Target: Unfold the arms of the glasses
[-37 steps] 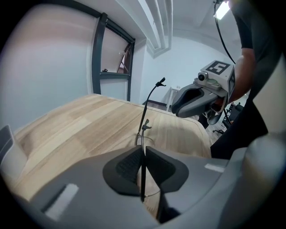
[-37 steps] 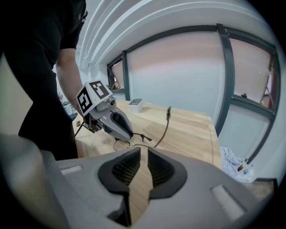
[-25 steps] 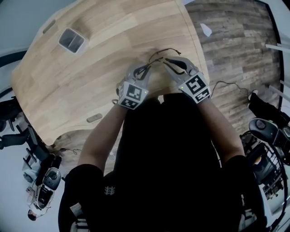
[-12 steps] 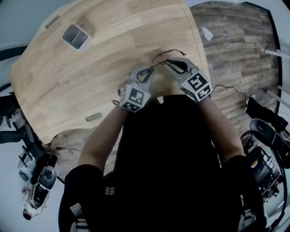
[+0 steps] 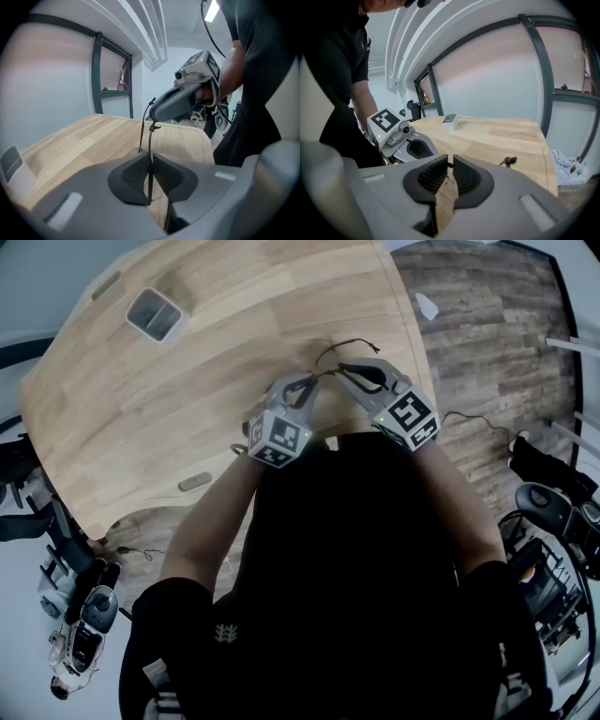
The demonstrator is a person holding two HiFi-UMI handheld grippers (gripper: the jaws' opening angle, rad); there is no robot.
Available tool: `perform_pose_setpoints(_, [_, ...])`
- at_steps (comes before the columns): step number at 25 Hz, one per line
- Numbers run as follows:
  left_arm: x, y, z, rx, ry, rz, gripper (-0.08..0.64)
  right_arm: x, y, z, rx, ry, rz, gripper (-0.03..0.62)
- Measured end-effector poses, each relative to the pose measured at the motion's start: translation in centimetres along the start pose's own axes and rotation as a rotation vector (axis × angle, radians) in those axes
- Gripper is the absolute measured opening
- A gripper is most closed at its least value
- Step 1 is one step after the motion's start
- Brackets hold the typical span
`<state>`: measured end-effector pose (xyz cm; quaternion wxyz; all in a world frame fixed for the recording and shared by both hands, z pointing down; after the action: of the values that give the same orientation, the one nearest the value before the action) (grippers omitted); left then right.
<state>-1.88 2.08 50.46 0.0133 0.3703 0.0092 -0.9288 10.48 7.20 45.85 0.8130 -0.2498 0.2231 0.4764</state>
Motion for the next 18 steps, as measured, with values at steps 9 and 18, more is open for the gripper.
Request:
perform_pose_setpoints(9, [0.0, -0.1, 1.1, 0.007, 0.064, -0.020, 0.052, -0.2, 1.3, -0.8, 0.043, 0.015, -0.020, 0.028])
perform_pose_setpoints(18, [3.3, 0.0, 3.0, 0.093, 0.043, -0.082, 0.052, -0.5, 2.5, -2.0, 0.063, 0.018, -0.021, 0.028])
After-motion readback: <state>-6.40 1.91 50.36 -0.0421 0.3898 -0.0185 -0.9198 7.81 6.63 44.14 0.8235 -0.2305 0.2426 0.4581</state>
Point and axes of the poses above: the fingertips, and each gripper's own axes: x backward along the fingers, y to its left, z out of its underside, the point moved 7 cm from there along x, backward along the fingers, and after that the axes turned 7 degrees about y, right-handed, at the moved point
